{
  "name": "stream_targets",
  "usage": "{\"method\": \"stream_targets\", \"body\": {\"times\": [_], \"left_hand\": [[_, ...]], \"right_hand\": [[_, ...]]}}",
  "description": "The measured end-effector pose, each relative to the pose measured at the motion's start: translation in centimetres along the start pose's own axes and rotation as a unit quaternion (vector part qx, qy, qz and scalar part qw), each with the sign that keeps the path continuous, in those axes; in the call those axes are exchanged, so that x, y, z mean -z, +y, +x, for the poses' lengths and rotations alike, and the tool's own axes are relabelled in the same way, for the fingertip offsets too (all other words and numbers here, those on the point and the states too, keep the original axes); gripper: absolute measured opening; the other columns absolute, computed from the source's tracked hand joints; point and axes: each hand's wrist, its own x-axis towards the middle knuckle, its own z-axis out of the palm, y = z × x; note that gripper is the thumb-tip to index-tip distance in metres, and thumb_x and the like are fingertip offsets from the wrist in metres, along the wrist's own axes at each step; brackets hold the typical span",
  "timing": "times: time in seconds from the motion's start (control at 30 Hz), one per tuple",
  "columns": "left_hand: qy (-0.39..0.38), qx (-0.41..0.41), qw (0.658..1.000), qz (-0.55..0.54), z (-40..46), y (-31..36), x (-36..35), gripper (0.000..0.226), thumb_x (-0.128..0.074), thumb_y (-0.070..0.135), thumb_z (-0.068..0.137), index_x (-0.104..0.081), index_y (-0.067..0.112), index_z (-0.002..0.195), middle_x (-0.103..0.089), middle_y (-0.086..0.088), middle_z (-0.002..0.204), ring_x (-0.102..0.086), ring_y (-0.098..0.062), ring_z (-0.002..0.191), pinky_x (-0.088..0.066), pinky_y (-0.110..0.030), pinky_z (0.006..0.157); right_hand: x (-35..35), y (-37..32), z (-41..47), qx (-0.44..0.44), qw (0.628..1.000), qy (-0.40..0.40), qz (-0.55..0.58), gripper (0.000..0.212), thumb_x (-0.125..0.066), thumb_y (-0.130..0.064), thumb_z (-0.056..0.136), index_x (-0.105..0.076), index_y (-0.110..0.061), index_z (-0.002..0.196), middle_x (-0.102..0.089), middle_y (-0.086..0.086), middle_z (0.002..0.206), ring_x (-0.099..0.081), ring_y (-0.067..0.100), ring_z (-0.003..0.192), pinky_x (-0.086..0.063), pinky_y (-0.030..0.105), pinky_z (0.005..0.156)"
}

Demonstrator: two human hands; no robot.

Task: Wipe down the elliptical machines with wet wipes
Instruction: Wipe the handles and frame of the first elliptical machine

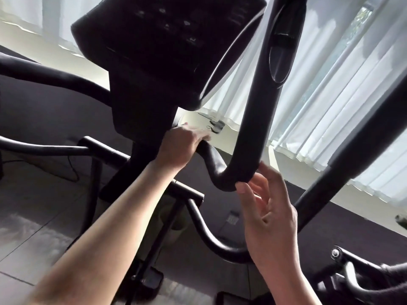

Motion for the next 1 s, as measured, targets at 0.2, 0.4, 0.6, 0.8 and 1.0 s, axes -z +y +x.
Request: {"method": "stream_targets", "body": {"times": [0.2,0.4,0.6,0.8,1.0], "left_hand": [[-0.050,0.049,0.992,-0.109,0.1,1.1,0.6,0.018,-0.063,0.033,0.085,-0.079,0.028,0.092,-0.076,0.012,0.088,-0.072,-0.013,0.080,-0.050,-0.020,0.067],[-0.128,0.063,0.918,-0.371,-2.6,5.7,3.5,0.027,-0.058,0.028,0.087,-0.077,0.012,0.097,-0.070,0.017,0.076,-0.061,0.011,0.071,-0.043,-0.010,0.069],[0.020,0.184,0.829,-0.527,-6.3,8.5,5.1,0.018,-0.066,0.010,0.087,-0.078,0.022,0.093,-0.075,0.014,0.084,-0.067,-0.001,0.077,-0.051,-0.018,0.072],[0.228,0.197,0.898,-0.320,-7.7,7.5,3.1,0.016,-0.060,0.014,0.097,-0.072,0.008,0.106,-0.074,0.003,0.095,-0.071,-0.009,0.085,-0.054,-0.018,0.076],[0.205,0.104,0.971,-0.067,-5.5,-0.6,-4.0,0.023,-0.057,0.001,0.095,-0.069,-0.002,0.115,-0.071,-0.012,0.116,-0.060,-0.030,0.121,-0.048,-0.043,0.099]], "right_hand": [[-0.2,0.6,-0.1,0.003,1.000,0.014,-0.007,0.036,-0.062,-0.033,0.091,-0.057,-0.028,0.126,-0.072,-0.013,0.108,-0.067,-0.004,0.098,-0.048,0.007,0.080],[-0.1,0.7,0.1,0.006,1.000,0.003,0.001,0.040,-0.055,-0.040,0.090,-0.054,-0.028,0.129,-0.071,-0.014,0.110,-0.066,0.004,0.107,-0.049,0.010,0.084],[-0.2,0.5,-0.1,0.002,1.000,0.011,0.015,0.034,-0.060,-0.031,0.091,-0.054,-0.038,0.124,-0.069,-0.021,0.110,-0.066,0.002,0.105,-0.048,0.008,0.082],[-0.4,0.7,-0.1,0.008,1.000,0.020,0.006,0.035,-0.059,-0.035,0.091,-0.055,-0.032,0.125,-0.070,-0.017,0.110,-0.066,0.002,0.106,-0.051,0.013,0.084],[-0.4,0.6,-0.1,0.017,1.000,0.013,-0.007,0.034,-0.060,-0.030,0.094,-0.053,-0.030,0.127,-0.068,-0.020,0.112,-0.067,-0.001,0.102,-0.050,0.009,0.082]]}}
